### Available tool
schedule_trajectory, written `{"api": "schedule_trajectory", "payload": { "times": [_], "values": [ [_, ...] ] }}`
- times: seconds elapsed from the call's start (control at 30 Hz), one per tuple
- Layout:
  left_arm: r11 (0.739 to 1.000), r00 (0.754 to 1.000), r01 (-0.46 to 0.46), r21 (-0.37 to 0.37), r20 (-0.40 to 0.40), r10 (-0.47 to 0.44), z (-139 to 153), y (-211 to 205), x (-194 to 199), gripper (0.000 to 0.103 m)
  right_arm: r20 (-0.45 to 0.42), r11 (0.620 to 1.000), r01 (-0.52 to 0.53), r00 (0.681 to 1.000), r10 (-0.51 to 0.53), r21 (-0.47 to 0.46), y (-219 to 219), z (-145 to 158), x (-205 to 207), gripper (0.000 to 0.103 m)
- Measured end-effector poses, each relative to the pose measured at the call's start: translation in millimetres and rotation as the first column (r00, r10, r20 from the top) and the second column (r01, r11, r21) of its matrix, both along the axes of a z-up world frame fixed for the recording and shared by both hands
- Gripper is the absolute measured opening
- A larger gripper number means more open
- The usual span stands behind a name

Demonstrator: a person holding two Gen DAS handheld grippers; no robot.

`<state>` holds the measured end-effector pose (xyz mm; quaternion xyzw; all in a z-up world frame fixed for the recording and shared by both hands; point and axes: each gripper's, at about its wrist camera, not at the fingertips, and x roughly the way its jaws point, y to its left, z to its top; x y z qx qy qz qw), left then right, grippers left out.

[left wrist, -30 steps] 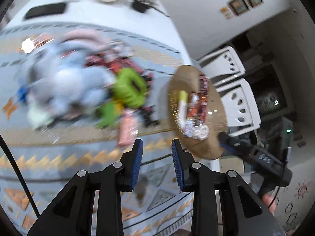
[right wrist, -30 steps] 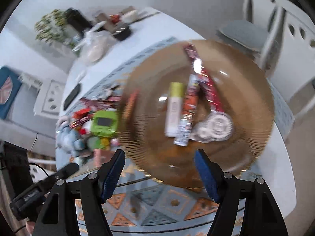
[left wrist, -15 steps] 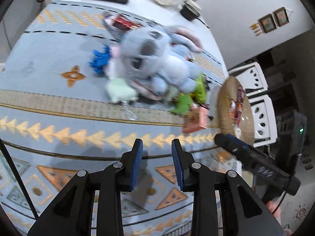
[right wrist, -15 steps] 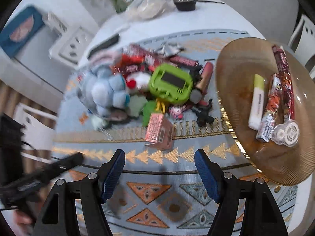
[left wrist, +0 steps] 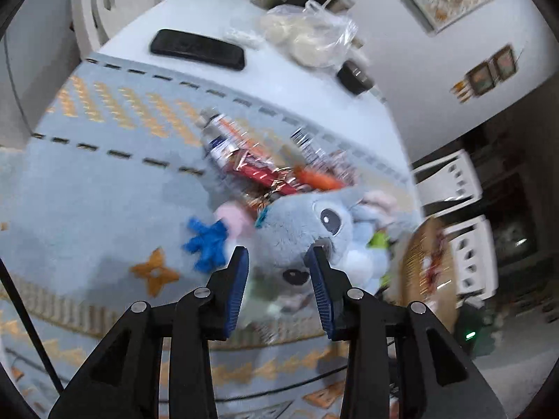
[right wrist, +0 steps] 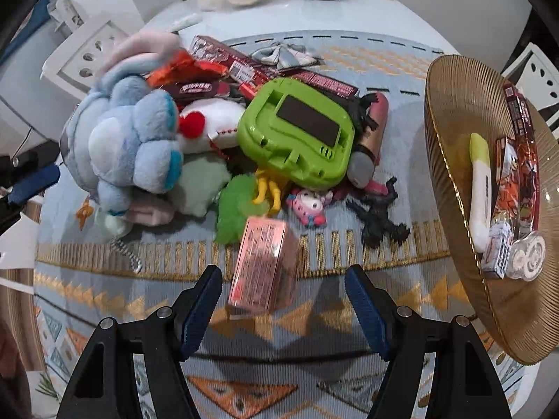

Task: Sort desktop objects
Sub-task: 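Grasp the grey plush koala with the left gripper while the right gripper grasps the pink box, then carry the koala and pink box onto the gold plate and release both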

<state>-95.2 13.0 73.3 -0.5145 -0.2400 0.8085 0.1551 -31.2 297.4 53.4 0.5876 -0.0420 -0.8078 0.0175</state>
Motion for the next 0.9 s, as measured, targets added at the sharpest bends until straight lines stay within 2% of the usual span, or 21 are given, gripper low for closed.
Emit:
{"api": "schedule_trajectory", "payload": {
  "times": [0.03,0.07,0.1,0.13,0.2,0.27,0.33,0.4,0.43,0.47,0.6,0.67,0.9],
  "values": [
    [1.0,1.0,-0.003,0.0,-0.004,0.003,0.0,0.7,-2.2,0.041,-0.004,1.0,0.008,1.0,-0.008,-0.009,1.7,-0.4,-1.3,0.071],
    [1.0,1.0,-0.006,-0.007,-0.011,0.006,-0.5,2.4,-3.6,0.054,-0.007,1.0,0.014,1.0,-0.014,-0.019,3.5,-1.0,-2.4,0.066],
    [1.0,1.0,-0.002,-0.004,-0.02,0.002,-2.5,5.4,-5.2,0.06,-0.005,1.0,0.017,1.0,-0.017,-0.025,4.8,-2.0,-3.5,0.063],
    [1.0,1.0,0.003,0.006,-0.019,-0.003,-4.5,8.3,-6.6,0.061,0.003,0.999,0.017,1.0,-0.017,-0.029,6.0,-4.3,-5.4,0.063],
    [0.998,1.0,0.02,0.067,0.012,-0.021,-12.6,14.2,-12.0,0.061,0.018,0.999,0.021,1.0,-0.02,-0.042,8.6,-8.5,-8.8,0.062],
    [0.996,0.999,0.018,0.092,0.034,-0.021,-18.9,21.2,-16.8,0.061,0.02,0.997,0.031,0.999,-0.03,-0.066,12.5,-10.2,-12.0,0.059],
    [0.993,1.0,0.009,0.117,0.023,-0.011,-20.2,25.7,-20.7,0.061,0.015,0.997,0.035,0.999,-0.034,-0.071,14.6,-10.0,-14.5,0.057],
    [0.992,1.0,0.01,0.126,0.027,-0.013,-22.2,31.3,-25.3,0.061,0.005,0.998,0.031,1.0,-0.031,-0.063,15.7,-8.4,-16.3,0.042],
    [0.991,1.0,0.012,0.13,0.02,-0.015,-22.7,33.6,-27.3,0.061,0.004,0.997,0.025,1.0,-0.025,-0.069,16.1,-7.9,-17.0,0.038],
    [0.992,1.0,0.016,0.124,0.012,-0.018,-21.5,35.8,-28.0,0.06,0.0,0.997,0.019,1.0,-0.019,-0.078,16.6,-6.7,-16.9,0.029],
    [0.993,1.0,0.026,0.111,-0.004,-0.025,-17.2,38.9,-29.8,0.051,-0.015,0.996,0.031,0.999,-0.032,-0.081,22.0,-1.1,-14.7,0.027],
    [0.992,1.0,0.018,0.127,-0.004,-0.018,-13.9,36.0,-26.0,0.049,-0.022,0.992,0.041,0.999,-0.044,-0.117,24.1,4.2,-10.8,0.018],
    [0.979,1.0,0.025,0.201,-0.022,-0.021,10.9,30.2,-3.3,0.049,-0.078,0.979,0.066,0.994,-0.082,-0.195,46.2,37.2,12.8,0.018]
  ]
}}
